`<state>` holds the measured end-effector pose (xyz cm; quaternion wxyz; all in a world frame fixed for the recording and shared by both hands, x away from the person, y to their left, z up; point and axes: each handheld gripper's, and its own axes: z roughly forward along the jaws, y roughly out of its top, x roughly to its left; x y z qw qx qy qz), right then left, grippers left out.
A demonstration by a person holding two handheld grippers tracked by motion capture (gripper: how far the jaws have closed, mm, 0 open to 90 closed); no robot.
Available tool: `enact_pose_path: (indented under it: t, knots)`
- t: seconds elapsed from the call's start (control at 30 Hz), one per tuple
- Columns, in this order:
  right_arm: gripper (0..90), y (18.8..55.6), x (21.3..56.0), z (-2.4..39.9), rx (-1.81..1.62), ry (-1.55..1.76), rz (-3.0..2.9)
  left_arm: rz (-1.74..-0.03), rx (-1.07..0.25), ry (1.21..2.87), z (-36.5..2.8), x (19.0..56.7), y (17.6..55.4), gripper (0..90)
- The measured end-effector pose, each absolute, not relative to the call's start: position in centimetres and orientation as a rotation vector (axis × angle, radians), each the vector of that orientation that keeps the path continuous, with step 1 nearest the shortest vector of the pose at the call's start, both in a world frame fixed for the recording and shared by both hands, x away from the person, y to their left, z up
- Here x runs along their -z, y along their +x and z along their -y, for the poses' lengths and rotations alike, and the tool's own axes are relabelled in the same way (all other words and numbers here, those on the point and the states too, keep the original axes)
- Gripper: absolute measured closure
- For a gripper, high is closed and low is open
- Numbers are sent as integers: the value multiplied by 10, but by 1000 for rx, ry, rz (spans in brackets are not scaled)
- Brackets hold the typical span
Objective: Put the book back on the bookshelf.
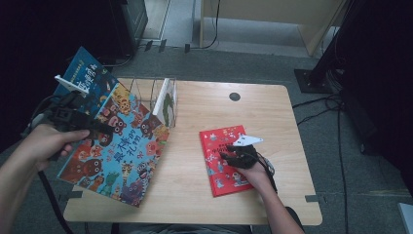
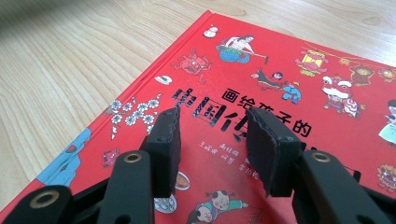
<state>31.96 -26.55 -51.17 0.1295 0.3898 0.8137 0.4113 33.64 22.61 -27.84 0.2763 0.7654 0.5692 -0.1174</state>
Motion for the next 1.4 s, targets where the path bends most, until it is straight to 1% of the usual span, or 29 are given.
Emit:
enact_pose_path:
  t: [0.33, 0.53, 0.67, 0.83, 1.0, 1.13, 1.4]
  knots:
    - [548, 320, 512, 266, -1195, 1129, -2367, -1633, 262, 2000, -270, 263, 334, 798]
    - [547, 320, 512, 266, -1196, 1130, -2367, -1716, 230, 1979, -294, 256, 343, 793]
    - [547, 320, 512, 265, -1195, 1129, -2367, -1766, 198, 1934, -307, 249, 349, 792]
    - [547, 320, 512, 266, -1198, 1132, -2367, -1796, 163, 1881, -309, 244, 361, 787]
    - [548, 320, 512, 266, -1197, 1130, -2366, -1812, 170, 1860, -306, 239, 378, 789]
    - [548, 320, 512, 266, -1201, 1132, -2367, -1825, 136, 1855, -303, 235, 389, 794]
    - [550, 320, 512, 266, -1204, 1134, -2366, -1831, 88, 1838, -297, 240, 413, 790]
